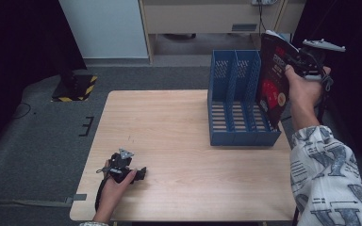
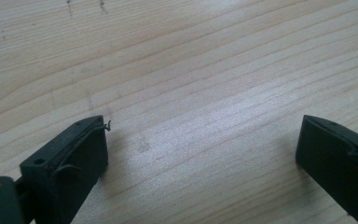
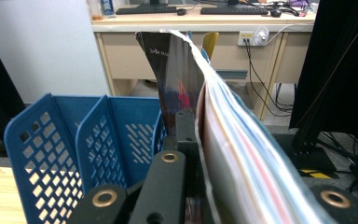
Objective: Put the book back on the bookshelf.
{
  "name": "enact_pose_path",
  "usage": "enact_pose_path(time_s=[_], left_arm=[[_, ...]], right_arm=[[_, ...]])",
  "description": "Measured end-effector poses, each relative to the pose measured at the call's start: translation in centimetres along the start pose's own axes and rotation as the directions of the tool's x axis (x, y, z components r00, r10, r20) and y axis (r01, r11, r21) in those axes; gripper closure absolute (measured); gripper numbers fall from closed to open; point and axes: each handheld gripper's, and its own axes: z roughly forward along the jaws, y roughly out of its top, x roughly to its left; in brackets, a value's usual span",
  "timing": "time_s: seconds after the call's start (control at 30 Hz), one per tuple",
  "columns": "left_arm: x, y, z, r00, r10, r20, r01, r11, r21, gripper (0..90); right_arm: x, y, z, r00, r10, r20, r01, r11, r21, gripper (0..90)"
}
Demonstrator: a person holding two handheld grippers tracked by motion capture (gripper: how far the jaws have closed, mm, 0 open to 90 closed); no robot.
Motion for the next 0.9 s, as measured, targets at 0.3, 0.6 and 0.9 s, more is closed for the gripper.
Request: enact_pose_path(time_s=[0.3,0.6,0.9], left_arm=[[0.0,0.0,0.0,1.0000,0.001,0.001,-0.001,1.0000,-0.001,1.5],[0.0,0.0,0.0,1.0000,0.002,0.001,-0.002,1.0000,-0.001,1.5],[0.0,0.0,0.0,1.0000,0.002,0.001,-0.002,1.0000,-0.001,1.5]], right_arm=[[-0.1,-1.0,0.8,1.0000,0.005,0.005,-0.005,1.000,-0.026,87.1],[0.0,-2.1,1.4,0.9998,0.011,0.015,-0.011,0.999,-0.040,87.2],[0.2,-2.7,1.4,0.9997,0.001,0.022,0.000,0.998,-0.059,87.1]])
